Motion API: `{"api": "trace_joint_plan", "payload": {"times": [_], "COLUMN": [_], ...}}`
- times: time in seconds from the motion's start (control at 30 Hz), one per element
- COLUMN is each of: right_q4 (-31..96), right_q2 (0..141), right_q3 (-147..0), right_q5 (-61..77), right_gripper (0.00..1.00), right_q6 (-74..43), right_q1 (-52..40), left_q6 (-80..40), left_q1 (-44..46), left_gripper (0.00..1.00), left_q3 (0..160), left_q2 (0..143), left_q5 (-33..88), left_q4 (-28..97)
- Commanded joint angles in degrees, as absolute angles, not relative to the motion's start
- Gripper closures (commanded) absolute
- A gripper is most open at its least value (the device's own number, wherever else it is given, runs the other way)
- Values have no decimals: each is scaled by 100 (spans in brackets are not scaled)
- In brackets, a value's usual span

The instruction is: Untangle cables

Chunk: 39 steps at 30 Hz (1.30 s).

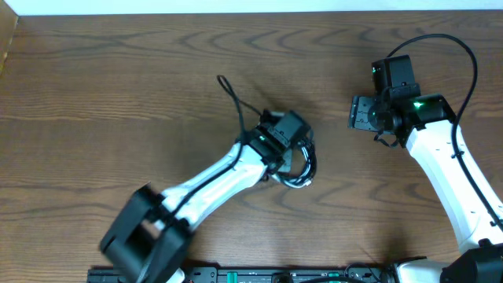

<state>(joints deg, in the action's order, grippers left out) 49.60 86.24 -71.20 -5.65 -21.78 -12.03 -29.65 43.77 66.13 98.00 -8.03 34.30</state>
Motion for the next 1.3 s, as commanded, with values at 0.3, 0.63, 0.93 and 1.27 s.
{"api": "trace_joint_plan", "payload": {"times": [0.3, 0.63, 0.93, 1.27], "right_q4": [4703, 4530, 4257, 3614], "right_q2": [8735, 8735, 8748, 9782], "right_q3": [-7144, -7144, -7144, -7144], "right_q5": [1363, 1754, 1750, 1372], "right_gripper": [8, 1, 10, 35], "right_q6": [-381, 292, -60, -593], "right_q1": [-1496, -2038, -2176, -2191], "left_q6": [-1459, -1455, -1354, -1354], "left_q1": [4357, 4357, 4209, 4206], "left_gripper": [93, 92, 92, 93], "left_q3": [7150, 7150, 7150, 7155], "left_q2": [7846, 7843, 7804, 6980], "left_q5": [-941, -950, -1127, -1122], "left_q4": [2620, 2397, 2257, 2185]}}
